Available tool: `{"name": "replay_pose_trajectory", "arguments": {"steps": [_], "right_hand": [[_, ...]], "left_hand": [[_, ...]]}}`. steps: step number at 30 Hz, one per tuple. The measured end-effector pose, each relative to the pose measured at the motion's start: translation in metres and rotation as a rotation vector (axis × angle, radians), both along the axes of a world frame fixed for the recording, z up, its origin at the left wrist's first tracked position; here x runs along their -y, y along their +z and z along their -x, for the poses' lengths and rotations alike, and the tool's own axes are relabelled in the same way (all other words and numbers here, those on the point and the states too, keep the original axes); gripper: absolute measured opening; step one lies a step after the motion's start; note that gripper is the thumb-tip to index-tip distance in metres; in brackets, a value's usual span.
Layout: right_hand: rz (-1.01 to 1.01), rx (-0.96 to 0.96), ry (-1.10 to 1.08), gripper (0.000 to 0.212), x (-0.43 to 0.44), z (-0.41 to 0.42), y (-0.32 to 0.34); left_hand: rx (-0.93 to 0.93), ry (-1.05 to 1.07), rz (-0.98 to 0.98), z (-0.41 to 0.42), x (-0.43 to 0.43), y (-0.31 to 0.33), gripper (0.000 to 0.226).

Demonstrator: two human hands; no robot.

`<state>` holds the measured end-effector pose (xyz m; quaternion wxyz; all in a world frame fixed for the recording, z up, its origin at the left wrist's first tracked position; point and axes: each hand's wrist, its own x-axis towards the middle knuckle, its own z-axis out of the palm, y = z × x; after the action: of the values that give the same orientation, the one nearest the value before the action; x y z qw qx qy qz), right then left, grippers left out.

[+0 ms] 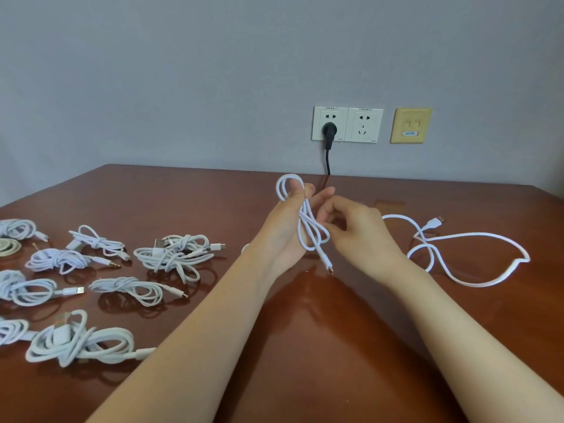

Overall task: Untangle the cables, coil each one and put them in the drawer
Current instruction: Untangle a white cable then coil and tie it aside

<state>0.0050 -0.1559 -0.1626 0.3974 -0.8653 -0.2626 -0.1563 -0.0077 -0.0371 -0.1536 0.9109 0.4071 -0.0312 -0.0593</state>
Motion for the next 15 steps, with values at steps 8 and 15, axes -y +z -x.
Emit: {"name": "replay_pose_trajectory", "arguments": {"steps": [8,15], "right_hand": [[0.192,0.012,-0.012,0.017,0.001,0.003,-0.001],[0.475,-0.166,-0.015,0.050,-0.006,0.019,0.006]], "left_hand": [[0.092,0.052,-0.021,-0.002,-0.005,0.001,0.042],[0.041,0.279,-0.123,-0.005,-0.006,0.004,0.041]]}}
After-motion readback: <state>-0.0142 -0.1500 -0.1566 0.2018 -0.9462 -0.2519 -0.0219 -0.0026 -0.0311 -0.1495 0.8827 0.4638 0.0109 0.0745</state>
